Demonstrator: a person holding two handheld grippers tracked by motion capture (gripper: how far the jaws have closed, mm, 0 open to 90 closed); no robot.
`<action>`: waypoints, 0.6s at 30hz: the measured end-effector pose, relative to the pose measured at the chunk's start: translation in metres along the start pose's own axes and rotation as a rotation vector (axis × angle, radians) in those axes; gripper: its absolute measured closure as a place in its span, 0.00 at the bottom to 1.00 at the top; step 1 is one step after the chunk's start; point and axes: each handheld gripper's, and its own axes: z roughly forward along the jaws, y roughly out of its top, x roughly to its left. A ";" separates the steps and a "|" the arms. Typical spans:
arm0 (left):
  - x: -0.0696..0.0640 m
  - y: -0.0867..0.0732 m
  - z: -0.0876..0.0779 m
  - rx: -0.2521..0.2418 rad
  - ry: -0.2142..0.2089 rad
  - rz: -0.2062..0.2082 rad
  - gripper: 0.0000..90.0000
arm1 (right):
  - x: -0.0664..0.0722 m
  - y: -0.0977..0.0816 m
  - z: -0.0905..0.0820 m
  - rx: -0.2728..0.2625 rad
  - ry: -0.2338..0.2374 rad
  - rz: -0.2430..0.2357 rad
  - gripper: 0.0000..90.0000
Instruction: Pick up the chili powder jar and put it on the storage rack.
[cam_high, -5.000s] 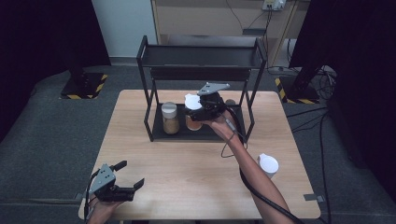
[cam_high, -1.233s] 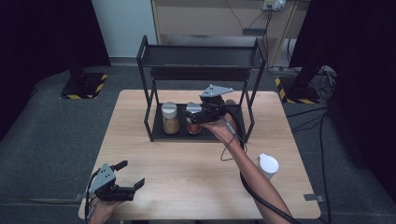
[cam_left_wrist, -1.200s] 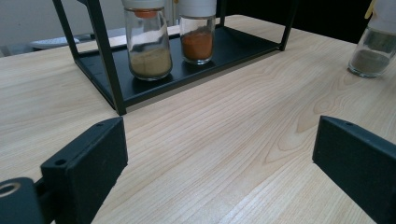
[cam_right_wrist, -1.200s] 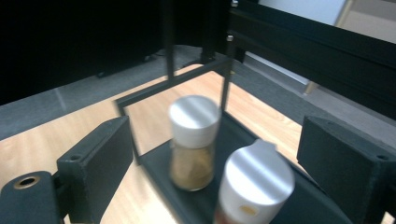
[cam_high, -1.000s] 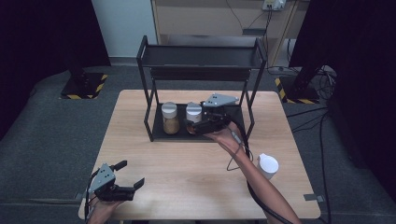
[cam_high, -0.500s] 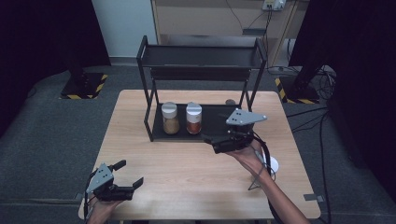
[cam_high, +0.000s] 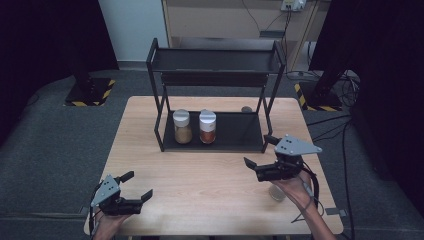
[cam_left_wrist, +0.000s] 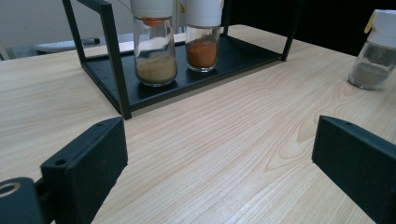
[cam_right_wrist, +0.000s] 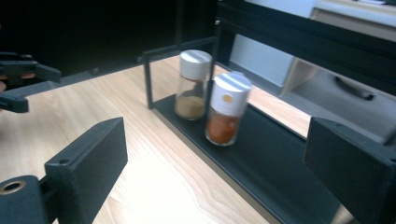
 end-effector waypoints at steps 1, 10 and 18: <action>0.000 0.000 0.000 0.000 0.001 0.001 0.03 | 0.001 -0.004 -0.008 -0.004 -0.014 0.006 0.07; -0.001 0.000 -0.001 -0.002 0.002 0.006 0.03 | 0.003 -0.038 -0.047 -0.019 -0.087 0.081 0.07; -0.001 0.000 -0.002 -0.007 0.006 0.004 0.03 | 0.010 -0.072 -0.068 -0.028 -0.138 0.135 0.07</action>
